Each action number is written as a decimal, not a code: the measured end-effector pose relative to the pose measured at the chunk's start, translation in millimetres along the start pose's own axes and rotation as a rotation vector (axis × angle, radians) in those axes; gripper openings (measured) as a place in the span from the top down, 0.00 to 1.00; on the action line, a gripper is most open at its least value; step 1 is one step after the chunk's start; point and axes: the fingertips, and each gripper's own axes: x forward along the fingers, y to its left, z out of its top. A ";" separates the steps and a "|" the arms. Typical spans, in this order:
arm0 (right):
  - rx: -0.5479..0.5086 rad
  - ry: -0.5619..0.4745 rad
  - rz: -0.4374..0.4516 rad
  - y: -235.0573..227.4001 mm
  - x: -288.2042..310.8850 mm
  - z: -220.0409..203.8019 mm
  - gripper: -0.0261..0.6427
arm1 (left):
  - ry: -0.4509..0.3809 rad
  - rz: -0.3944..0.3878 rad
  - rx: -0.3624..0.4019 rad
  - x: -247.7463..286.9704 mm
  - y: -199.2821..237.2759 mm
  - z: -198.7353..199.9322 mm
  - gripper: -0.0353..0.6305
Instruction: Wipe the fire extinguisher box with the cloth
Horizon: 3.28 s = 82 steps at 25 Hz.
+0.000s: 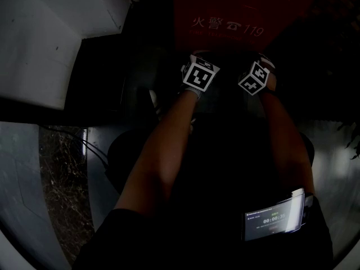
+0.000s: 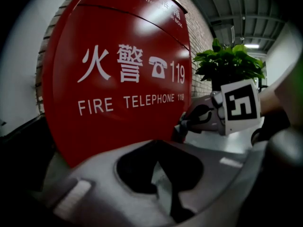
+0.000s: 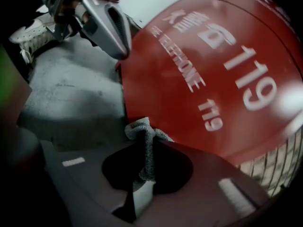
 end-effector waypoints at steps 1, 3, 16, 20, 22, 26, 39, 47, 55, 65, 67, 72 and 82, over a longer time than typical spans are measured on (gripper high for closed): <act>0.009 0.014 -0.002 -2.4 -0.7 -6.7 0.92 | 0.001 0.003 -0.004 -0.7 0.9 -0.7 0.94; 0.013 0.043 -0.014 -6.7 -2.1 -18.9 0.92 | 0.000 0.009 -0.017 -2.6 3.0 -1.5 0.94; 0.018 0.107 -0.069 -10.8 -10.6 -38.0 0.92 | 0.012 0.113 -0.092 -27.9 35.0 -13.6 0.94; -0.069 -0.048 -0.084 -2.4 -22.2 26.8 0.92 | 0.015 0.150 -0.214 -35.7 50.1 -24.0 0.94; -0.129 -0.127 -0.068 11.4 -24.7 65.0 0.92 | 0.021 0.170 -0.254 -36.5 58.3 -30.7 0.94; -0.226 -0.227 -0.006 44.4 -22.6 125.8 0.92 | 0.071 0.219 -0.332 -37.6 75.9 -49.4 0.94; -0.312 -0.349 0.104 97.4 17.2 214.7 0.92 | 0.080 0.288 -0.482 -53.3 111.5 -69.1 0.94; -0.309 -0.323 0.120 90.2 21.6 201.7 0.92 | 0.093 0.243 -0.372 -36.3 101.9 -67.4 0.94; -0.279 -0.243 0.104 72.2 21.4 148.9 0.92 | 0.015 0.149 -0.221 -18.5 73.1 -42.1 0.94; -0.231 -0.081 0.097 47.6 22.8 51.6 0.92 | -0.057 0.032 -0.082 -1.4 26.8 -12.1 0.94; -0.204 -0.040 0.097 43.6 23.3 31.1 0.92 | -0.061 0.012 -0.043 1.1 17.2 -8.8 0.94; -0.159 0.039 0.099 34.2 23.6 -8.0 0.92 | -0.080 0.009 -0.031 -1.6 13.8 -0.6 0.94; -0.259 0.128 0.098 21.3 6.3 -57.1 0.92 | -0.155 -0.005 -0.137 -26.0 14.6 27.2 0.94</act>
